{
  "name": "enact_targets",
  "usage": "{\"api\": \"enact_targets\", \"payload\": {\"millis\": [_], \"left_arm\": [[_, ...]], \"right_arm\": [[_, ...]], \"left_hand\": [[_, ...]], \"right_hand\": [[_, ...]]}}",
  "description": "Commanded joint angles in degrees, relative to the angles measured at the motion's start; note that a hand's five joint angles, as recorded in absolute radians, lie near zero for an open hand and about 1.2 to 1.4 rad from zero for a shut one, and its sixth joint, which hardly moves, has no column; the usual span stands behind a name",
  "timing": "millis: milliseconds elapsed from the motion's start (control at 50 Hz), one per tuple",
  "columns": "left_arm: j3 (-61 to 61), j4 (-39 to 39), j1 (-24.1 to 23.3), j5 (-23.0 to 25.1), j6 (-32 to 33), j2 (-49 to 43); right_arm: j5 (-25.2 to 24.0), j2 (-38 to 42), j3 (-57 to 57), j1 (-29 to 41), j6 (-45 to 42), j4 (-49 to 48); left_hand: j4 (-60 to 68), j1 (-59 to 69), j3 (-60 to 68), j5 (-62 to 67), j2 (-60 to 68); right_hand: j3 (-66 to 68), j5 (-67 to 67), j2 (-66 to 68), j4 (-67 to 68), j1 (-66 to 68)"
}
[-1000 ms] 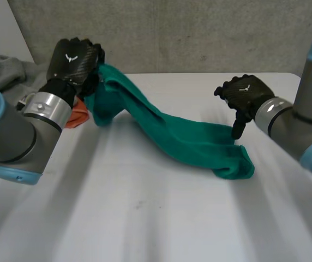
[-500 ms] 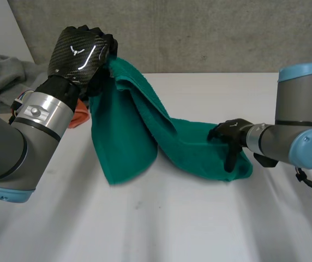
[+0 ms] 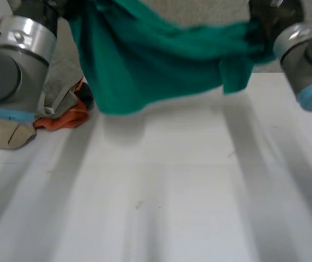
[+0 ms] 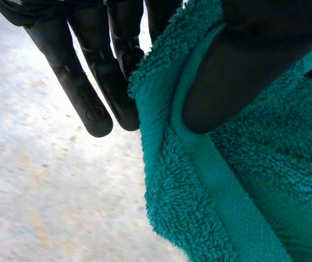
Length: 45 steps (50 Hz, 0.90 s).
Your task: Fold the laundry.
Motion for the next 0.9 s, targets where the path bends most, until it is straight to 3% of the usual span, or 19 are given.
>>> {"api": "enact_targets", "payload": {"millis": [20, 200, 320, 360, 400, 460, 500, 580, 720, 900], "left_arm": [[2.5, -1.8, 2.3, -0.8, -1.2, -3.6], [-16.3, -10.8, 2.9, -0.6, 0.0, -3.9], [-28.8, -13.6, 4.6, -0.8, 6.1, -3.8], [-31.3, -13.9, 5.3, -0.7, 8.6, -3.4], [-33.7, -14.5, 5.7, -0.7, 12.2, -2.3], [-35.1, -16.9, 5.3, -0.8, 15.3, 1.1], [-35.1, -18.7, 5.1, -1.0, 15.8, 2.8], [-35.1, -22.6, 4.1, -1.3, 14.7, 6.3], [-35.9, -23.5, -2.2, -2.2, 9.8, 8.9], [-35.1, -21.2, -7.3, -11.5, 4.3, 1.7]], "right_arm": [[-5.6, -9.5, 14.1, -0.2, -1.5, -2.8], [-11.4, -10.3, 37.1, -0.4, -12.7, -3.0], [-13.5, -9.8, 50.0, -0.4, -20.0, -3.6], [-13.7, -9.7, 52.7, -0.4, -22.1, -3.9], [-13.5, -9.8, 53.8, -0.3, -22.9, -4.1], [-13.3, -9.9, 54.8, -0.3, -22.8, -4.2], [-12.9, -10.3, 55.1, -0.3, -22.6, -4.1], [-11.7, -12.2, 55.2, -0.3, -20.5, -4.1], [-9.5, -17.5, 55.2, -0.3, -11.6, -3.6], [-8.7, -18.3, 55.2, -0.3, -9.8, -3.0]], "left_hand": [[11.2, 17.0, 11.5, 14.9, 12.4], [11.2, 17.0, 11.5, 14.9, 12.4], [11.2, 17.0, 11.5, 14.9, 12.4], [1.3, 7.1, 1.7, 5.0, 2.5], [-18.5, -12.7, -18.1, -14.8, -17.3], [-43.0, -37.2, -42.7, -39.3, -41.8], [-46.3, -40.5, -46.0, -42.6, -45.1], [-50.2, -44.4, -49.8, -46.5, -49.0], [-50.2, -44.4, -49.8, -46.5, -49.0], [-50.0, -44.2, -49.7, -46.3, -48.8]], "right_hand": [[12.4, 15.9, 12.9, 11.6, 17.7], [12.4, 15.9, 12.9, 11.6, 17.7], [12.4, 15.9, 12.9, 11.6, 17.7], [12.4, 15.9, 12.9, 11.6, 17.7], [12.4, 15.9, 12.9, 11.6, 17.7], [-20.8, -17.2, -20.3, -21.5, -15.5], [-47.8, -44.3, -47.3, -48.6, -42.5], [-48.3, -44.8, -47.8, -49.0, -43.0], [-48.1, -44.6, -47.6, -48.9, -42.8], [-48.0, -44.4, -47.5, -48.7, -42.7]]}}
